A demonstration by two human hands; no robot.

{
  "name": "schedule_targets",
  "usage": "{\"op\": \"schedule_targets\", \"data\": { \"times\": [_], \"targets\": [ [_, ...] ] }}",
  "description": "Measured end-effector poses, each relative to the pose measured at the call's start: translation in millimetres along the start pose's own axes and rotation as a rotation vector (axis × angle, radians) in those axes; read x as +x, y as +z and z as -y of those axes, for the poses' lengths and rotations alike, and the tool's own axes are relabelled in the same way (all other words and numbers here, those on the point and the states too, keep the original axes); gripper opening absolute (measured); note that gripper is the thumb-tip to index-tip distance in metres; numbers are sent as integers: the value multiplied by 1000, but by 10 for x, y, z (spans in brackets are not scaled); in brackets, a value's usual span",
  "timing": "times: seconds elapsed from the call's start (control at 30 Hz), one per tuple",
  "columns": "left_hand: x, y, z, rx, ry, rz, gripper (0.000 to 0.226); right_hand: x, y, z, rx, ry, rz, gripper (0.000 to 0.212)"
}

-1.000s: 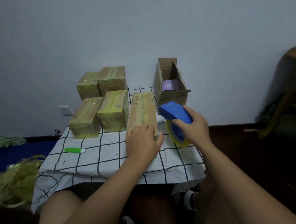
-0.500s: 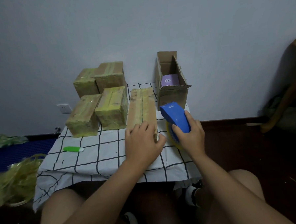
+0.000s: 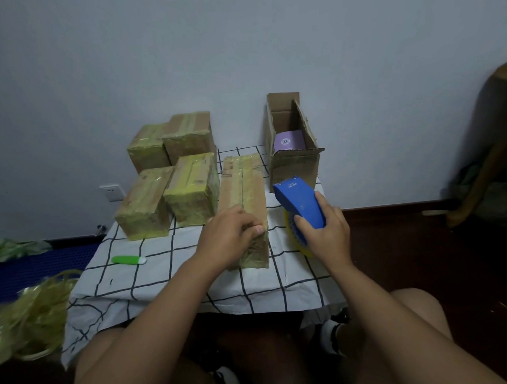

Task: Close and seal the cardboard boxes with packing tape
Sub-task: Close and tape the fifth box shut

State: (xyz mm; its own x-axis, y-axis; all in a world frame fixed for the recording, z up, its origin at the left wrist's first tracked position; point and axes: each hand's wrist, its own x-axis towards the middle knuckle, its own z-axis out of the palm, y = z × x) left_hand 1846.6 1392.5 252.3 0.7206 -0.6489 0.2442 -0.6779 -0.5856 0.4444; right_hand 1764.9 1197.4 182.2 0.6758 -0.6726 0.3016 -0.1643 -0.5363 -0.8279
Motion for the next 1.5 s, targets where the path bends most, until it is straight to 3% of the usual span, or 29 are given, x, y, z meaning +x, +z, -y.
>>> {"op": "schedule_targets", "data": {
  "times": [0.13,0.33,0.6,0.8,1.03,1.13,1.27,1.37,1.5],
  "targets": [
    [-43,61,76,-18,67,-73,21,-2,1,-7,-2,-6,-5,72],
    [-123,100,152,-22,129,-122,44,-6,8,-34,-1,-13,-7,73],
    [-21,-122,78,112,116,118,31,7,24,-39,-2,-21,-19,72],
    [10,-230,87,-35,58,111,23,-10,4,-49,2,-20,-19,72],
    [2,-129,237,-2,192,53,14,5,16,-36,-6,-22,-15,73],
    [-20,-126,211,21,216,34,23,3,20,-50,-3,-18,-15,73],
    [-51,-38,-34,211,116,10,42,0,25,-50,8,-15,-20,73],
    [-47,119,-258,252,-75,-141,37,-6,23,-51,-3,-21,-20,74],
    [-35,302,-377,366,-146,-235,21,-20,11,-50,5,-18,-16,74]
  ]
}}
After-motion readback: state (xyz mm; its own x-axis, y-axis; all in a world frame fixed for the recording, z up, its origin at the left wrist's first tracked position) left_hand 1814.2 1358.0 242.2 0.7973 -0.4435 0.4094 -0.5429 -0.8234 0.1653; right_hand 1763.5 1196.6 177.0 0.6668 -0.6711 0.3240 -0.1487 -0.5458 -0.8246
